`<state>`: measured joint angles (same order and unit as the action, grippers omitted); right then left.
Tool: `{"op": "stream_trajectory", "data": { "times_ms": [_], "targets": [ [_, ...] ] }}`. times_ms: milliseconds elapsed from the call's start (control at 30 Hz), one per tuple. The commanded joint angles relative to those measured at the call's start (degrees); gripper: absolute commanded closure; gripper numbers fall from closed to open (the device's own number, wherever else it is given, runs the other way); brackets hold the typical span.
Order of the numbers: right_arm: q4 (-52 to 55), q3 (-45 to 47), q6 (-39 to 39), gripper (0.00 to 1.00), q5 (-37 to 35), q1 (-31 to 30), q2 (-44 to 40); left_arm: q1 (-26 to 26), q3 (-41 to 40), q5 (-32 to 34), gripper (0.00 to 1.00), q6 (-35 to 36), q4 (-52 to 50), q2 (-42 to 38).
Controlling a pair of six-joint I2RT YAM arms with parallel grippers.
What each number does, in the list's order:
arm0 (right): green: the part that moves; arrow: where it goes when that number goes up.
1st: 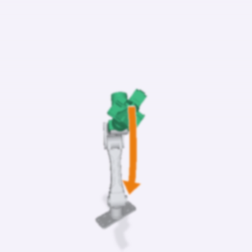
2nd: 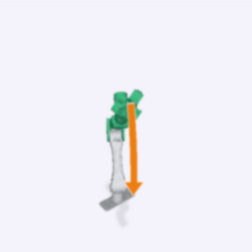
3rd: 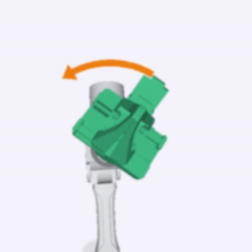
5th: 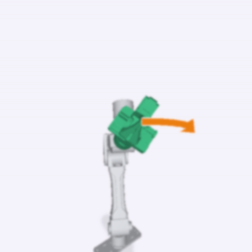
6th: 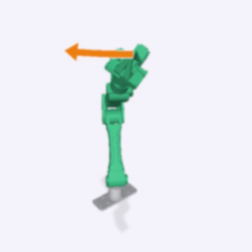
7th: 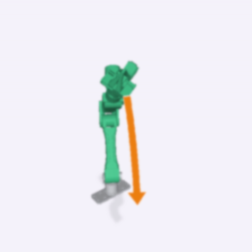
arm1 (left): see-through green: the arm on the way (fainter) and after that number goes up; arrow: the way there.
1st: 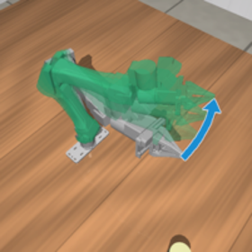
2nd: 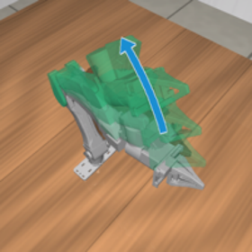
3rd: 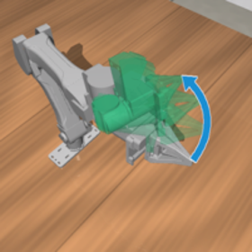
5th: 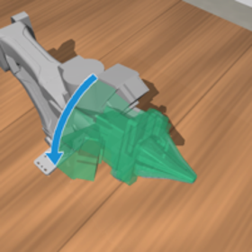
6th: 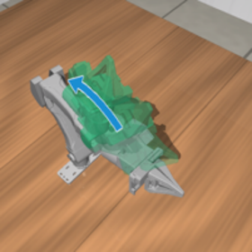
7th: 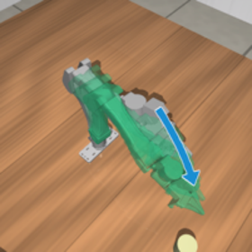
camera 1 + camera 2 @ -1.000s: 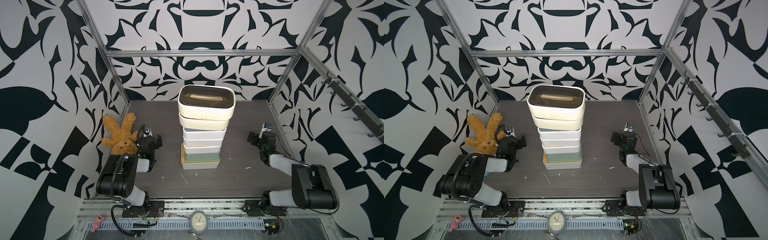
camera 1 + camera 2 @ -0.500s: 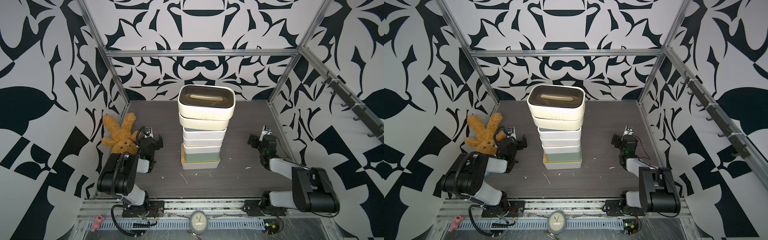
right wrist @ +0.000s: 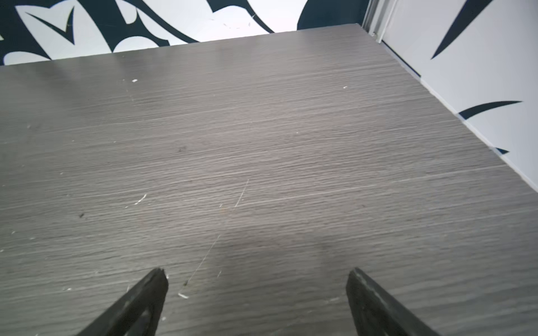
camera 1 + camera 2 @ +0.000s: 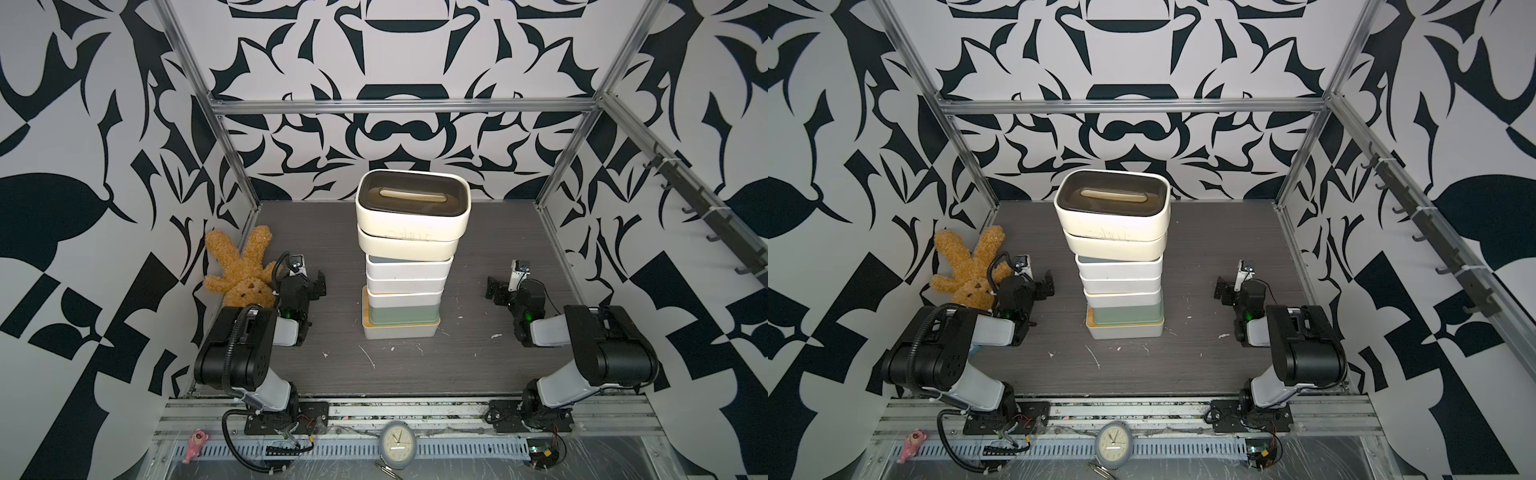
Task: Stack the tissue boxes
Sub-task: Reset both arms
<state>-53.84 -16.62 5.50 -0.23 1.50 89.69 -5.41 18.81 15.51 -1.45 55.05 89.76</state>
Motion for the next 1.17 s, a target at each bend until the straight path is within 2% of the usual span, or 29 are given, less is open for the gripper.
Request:
{"op": "stream_trajectory", "data": {
  "times_ms": [0,133,333,800,933,1033,1133],
  "targets": [
    [0.2,-2.7,-1.9,0.0,0.0,-1.1,-0.9,0.2,1.1,-0.2,0.01,-0.1,0.9,0.2],
    [3.0,-4.4,-3.4,0.0,-2.4,-2.7,-0.5,0.1,1.3,-0.3,0.01,0.0,0.9,0.2],
    [1.6,-3.6,-4.8,0.01,-5.8,-5.1,-0.6,0.2,1.2,-0.3,0.01,0.0,0.9,0.2],
    [1.2,-3.4,-5.2,0.0,-6.4,-5.8,-0.6,0.1,1.1,-0.3,0.01,-0.1,0.9,0.1],
    [2.6,-4.3,-5.9,0.0,-5.8,-5.7,-0.2,0.2,1.1,-0.3,0.01,-0.1,0.9,0.2],
    [3.4,-4.8,-4.4,0.01,-1.5,-3.2,-0.1,0.2,1.3,-0.3,0.01,-0.1,0.9,0.2],
    [1.1,-3.4,-4.6,0.0,-2.1,-3.7,-0.6,0.2,1.2,-0.2,0.01,-0.1,0.9,0.2]
  ]
}}
